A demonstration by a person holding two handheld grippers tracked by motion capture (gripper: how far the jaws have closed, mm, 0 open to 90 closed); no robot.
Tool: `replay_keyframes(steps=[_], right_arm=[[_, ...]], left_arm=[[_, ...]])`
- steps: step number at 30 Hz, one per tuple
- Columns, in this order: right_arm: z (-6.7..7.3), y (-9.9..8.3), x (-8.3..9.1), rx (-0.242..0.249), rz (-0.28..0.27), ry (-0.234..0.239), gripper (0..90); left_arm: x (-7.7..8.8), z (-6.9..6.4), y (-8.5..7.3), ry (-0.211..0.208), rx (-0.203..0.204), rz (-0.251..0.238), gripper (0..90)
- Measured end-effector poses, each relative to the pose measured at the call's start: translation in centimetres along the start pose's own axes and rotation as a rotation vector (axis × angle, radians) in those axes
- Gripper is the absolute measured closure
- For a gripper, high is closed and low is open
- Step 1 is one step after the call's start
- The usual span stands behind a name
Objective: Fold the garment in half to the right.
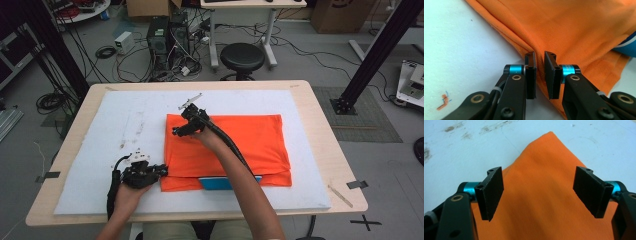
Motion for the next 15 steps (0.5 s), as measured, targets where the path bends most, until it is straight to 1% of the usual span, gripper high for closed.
replay_keyframes(steps=[4,8,12,13,15], right_arm=[[-0.1,0.7,-1.0,-0.015,0.002,-0.001,24.9],[0.1,1.3,-2.2,-0.004,0.011,-0.004,25.8],[0.2,1.3,-3.8,0.0,0.057,-0.024,28.9],[0.3,1.3,-4.1,-0.004,0.061,-0.022,29.2],[0.4,1.5,-4.6,-0.015,0.063,-0.016,32.8]], left_arm=[[0.0,0.0,0.0,-0.001,-0.001,0.001,80.0],[0.0,0.0,0.0,-0.002,-0.001,0.001,80.0],[0.0,0.0,0.0,-0.004,0.004,-0.002,80.0],[0.0,0.0,0.0,-0.004,0.004,-0.001,80.0],[0.0,0.0,0.0,-0.004,0.004,-0.001,80.0]])
Point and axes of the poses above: each handheld gripper's, and its own axes: x roughly backward along the jaws, y roughly out of its top, z roughly to its left, the point moved 8 cm from there along -x, roughly forward along the jaws, and after that the axes turned 15 degrees about x, right-handed, at the moved point
